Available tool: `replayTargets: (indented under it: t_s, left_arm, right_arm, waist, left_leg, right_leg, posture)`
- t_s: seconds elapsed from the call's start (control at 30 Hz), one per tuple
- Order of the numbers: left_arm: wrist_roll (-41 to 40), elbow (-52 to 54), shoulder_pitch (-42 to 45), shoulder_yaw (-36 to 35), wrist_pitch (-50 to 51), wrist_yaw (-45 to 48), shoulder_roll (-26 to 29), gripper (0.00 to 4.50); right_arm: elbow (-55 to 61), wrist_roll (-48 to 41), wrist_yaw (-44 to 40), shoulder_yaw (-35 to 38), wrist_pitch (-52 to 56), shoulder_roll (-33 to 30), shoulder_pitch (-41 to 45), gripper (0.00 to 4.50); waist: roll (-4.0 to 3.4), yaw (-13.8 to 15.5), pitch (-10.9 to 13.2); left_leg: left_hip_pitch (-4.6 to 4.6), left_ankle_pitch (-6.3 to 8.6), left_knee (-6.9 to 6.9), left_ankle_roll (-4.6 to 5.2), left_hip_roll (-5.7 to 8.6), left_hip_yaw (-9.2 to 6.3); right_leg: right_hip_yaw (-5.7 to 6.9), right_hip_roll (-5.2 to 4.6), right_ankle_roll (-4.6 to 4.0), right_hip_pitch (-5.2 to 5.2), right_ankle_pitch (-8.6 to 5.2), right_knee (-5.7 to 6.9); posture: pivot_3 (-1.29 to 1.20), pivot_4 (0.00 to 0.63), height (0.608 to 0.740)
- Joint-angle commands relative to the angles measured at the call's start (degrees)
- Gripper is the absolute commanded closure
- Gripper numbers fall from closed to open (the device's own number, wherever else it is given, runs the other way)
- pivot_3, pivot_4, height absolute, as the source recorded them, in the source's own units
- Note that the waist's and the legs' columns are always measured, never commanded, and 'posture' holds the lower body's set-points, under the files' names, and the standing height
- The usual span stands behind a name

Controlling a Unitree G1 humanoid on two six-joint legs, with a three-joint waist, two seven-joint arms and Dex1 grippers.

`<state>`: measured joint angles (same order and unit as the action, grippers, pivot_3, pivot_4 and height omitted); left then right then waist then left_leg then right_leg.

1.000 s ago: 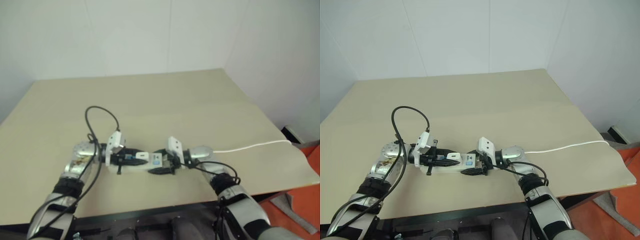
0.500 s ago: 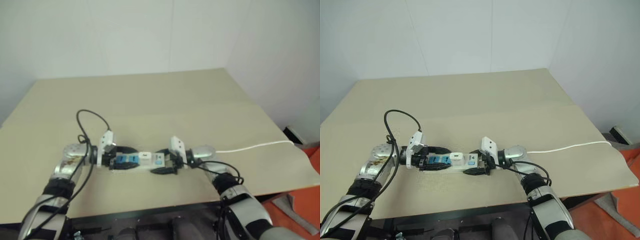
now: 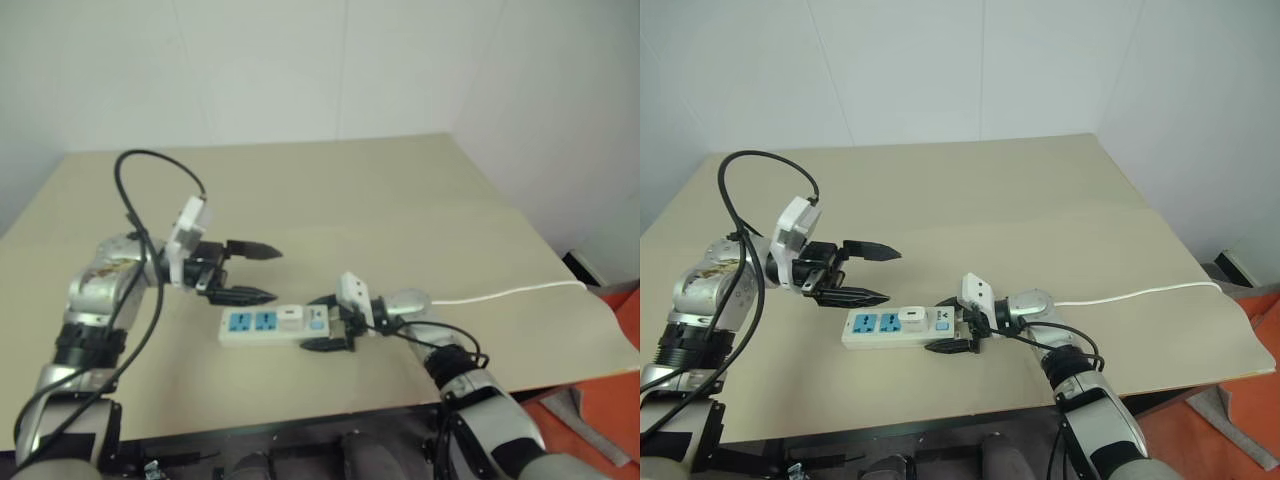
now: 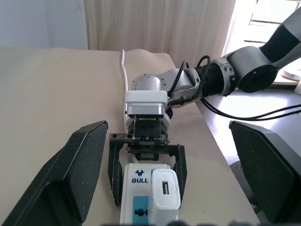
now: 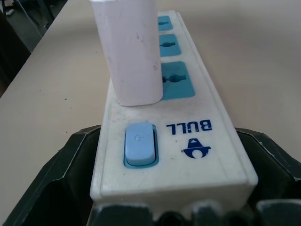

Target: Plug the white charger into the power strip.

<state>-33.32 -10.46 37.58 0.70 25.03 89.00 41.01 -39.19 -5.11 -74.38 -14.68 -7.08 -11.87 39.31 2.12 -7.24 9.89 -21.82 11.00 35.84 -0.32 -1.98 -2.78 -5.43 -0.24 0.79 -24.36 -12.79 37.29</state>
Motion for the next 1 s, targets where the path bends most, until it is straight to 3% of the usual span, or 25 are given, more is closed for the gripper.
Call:
replayTargets:
  t_s: [0.03, 0.37, 0.63, 1.0]
  left_arm:
    - [-0.75, 0.76, 1.37, -2.03, -0.17, 0.14, 0.83, 0.00]
    - [-0.01, -0.36, 0.98, -2.23, -0.67, 0.56, 1.62, 0.00]
    - [-0.14, 0.14, -0.12, -2.91, -0.06, 0.91, 3.32, 0.00]
    - [-0.05, 1.29, -4.90, -6.84, -0.32, 1.32, 11.29, 0.00]
  right_arm:
    - [4.53, -0.43, 0.43, 0.01, 0.31, -0.76, -1.36, 0.03]
    - [27.72, -5.66, 2.28, 4.46, 9.33, -10.91, -9.53, 0.03]
    - [38.58, -9.92, 4.03, 9.22, 14.83, -19.26, -14.17, 0.03]
    - [47.92, -15.89, 6.18, 18.78, 19.20, -29.67, -21.70, 0.03]
  waist:
    - [0.00, 0.08, 0.13]
    - [0.01, 2.01, 0.50]
    - [0.02, 3.13, 0.54]
    - [0.04, 3.29, 0.57]
  left_leg:
    - [-0.06, 0.00, 0.00, 0.00, 0.00, 0.00]
    - [-1.27, 0.02, 0.09, -0.04, 0.07, 0.01]
    - [-1.29, 0.03, 0.19, -0.05, 0.09, 0.02]
    - [-1.29, 0.03, 0.23, -0.05, 0.08, 0.06]
  right_leg:
    - [0.00, 0.00, 0.03, -0.02, 0.02, -0.03]
    - [0.04, -0.14, 0.10, -0.96, 0.06, -0.24]
    - [0.05, -0.16, 0.17, -0.94, 0.10, -0.26]
    - [0.05, -0.17, 0.16, -0.91, 0.09, -0.28]
  posture:
    - [0.00, 0.150, 0.740]
    - [0.00, 0.150, 0.740]
    - [0.00, 0.150, 0.740]
    - [0.00, 0.150, 0.740]
